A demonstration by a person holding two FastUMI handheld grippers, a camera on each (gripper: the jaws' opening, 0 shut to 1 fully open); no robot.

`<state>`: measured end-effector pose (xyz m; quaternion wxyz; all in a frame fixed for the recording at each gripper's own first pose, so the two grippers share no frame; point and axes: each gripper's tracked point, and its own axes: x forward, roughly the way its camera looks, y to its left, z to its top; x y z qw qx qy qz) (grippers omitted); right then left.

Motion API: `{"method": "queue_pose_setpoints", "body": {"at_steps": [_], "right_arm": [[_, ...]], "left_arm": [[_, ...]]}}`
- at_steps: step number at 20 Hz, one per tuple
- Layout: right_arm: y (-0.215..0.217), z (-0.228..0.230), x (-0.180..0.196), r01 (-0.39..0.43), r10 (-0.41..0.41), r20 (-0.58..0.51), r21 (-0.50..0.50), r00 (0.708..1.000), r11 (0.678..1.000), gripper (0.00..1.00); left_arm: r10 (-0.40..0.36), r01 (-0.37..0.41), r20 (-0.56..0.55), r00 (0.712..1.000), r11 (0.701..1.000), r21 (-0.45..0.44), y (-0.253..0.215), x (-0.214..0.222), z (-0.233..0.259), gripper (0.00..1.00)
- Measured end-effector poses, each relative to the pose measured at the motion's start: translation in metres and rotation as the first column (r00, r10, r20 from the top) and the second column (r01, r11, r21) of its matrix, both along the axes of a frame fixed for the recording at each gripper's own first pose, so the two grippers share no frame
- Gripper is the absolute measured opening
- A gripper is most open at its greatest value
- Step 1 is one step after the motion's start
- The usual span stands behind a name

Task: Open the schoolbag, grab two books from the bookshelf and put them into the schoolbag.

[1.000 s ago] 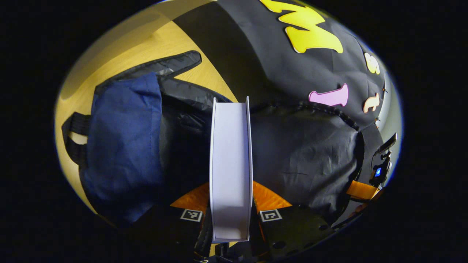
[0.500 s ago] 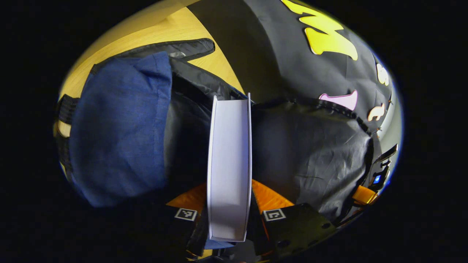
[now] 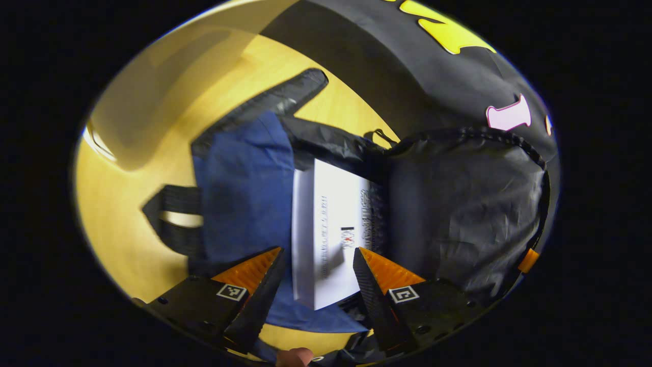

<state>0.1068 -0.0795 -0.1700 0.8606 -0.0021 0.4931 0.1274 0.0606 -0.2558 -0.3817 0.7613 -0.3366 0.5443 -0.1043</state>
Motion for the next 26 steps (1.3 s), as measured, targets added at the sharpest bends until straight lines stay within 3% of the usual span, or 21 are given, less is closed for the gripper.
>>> {"method": "queue_pose_setpoints", "body": {"at_steps": [3, 6, 8, 11, 14, 17, 20, 21, 22, 26], "right_arm": [[0.0, 0.001, 0.001, -0.015, 0.015, 0.021, -0.031, 1.0, 0.999, 0.0], [-0.008, 0.004, 0.003, -0.046, 0.057, 0.078, -0.133, 0.995, 0.99, 0.0], [-0.003, 0.004, -0.001, -0.049, 0.06, 0.077, -0.134, 0.995, 0.99, 0.0], [-0.003, 0.004, -0.003, -0.036, 0.048, 0.083, -0.137, 0.995, 0.99, 0.0], [0.001, 0.003, -0.007, -0.015, 0.024, 0.078, -0.118, 0.997, 0.993, 0.0], [0.007, 0.001, -0.011, -0.004, 0.012, 0.08, -0.11, 0.997, 0.994, 0.0], [0.017, 0.0, -0.015, -0.008, 0.016, 0.079, -0.104, 0.997, 0.995, 0.0], [0.019, -0.001, -0.016, -0.009, 0.018, 0.079, -0.105, 0.997, 0.994, 0.0], [0.02, -0.001, -0.017, -0.009, 0.017, 0.08, -0.105, 0.997, 0.994, 0.0], [0.023, -0.001, -0.018, 0.003, 0.005, 0.082, -0.097, 0.997, 0.995, 0.0]], "left_arm": [[-0.029, 0.026, 0.058, 0.998, 0.998, 0.056, 0.024, -0.005, 0.028, 0.86], [-0.085, 0.068, 0.154, 0.984, 0.991, 0.113, 0.044, -0.012, 0.067, 0.86], [-0.11, 0.071, 0.231, 0.967, 0.983, 0.171, 0.063, -0.008, 0.094, 0.86], [-0.16, 0.061, 0.362, 0.918, 0.961, 0.271, 0.097, -0.001, 0.141, 0.86], [-0.17, -0.039, 0.474, 0.864, 0.915, 0.401, 0.149, 0.01, 0.181, 0.86], [-0.15, -0.161, 0.524, 0.838, 0.85, 0.502, 0.21, 0.022, 0.217, 0.89], [-0.141, -0.231, 0.522, 0.841, 0.78, 0.582, 0.262, 0.025, 0.229, 0.89], [-0.135, -0.244, 0.52, 0.843, 0.766, 0.595, 0.276, 0.027, 0.233, 0.99], [-0.126, -0.26, 0.519, 0.845, 0.752, 0.606, 0.291, 0.022, 0.236, 0.88], [-0.093, -0.3, 0.491, 0.866, 0.689, 0.66, 0.338, 0.026, 0.239, 0.88]]}}
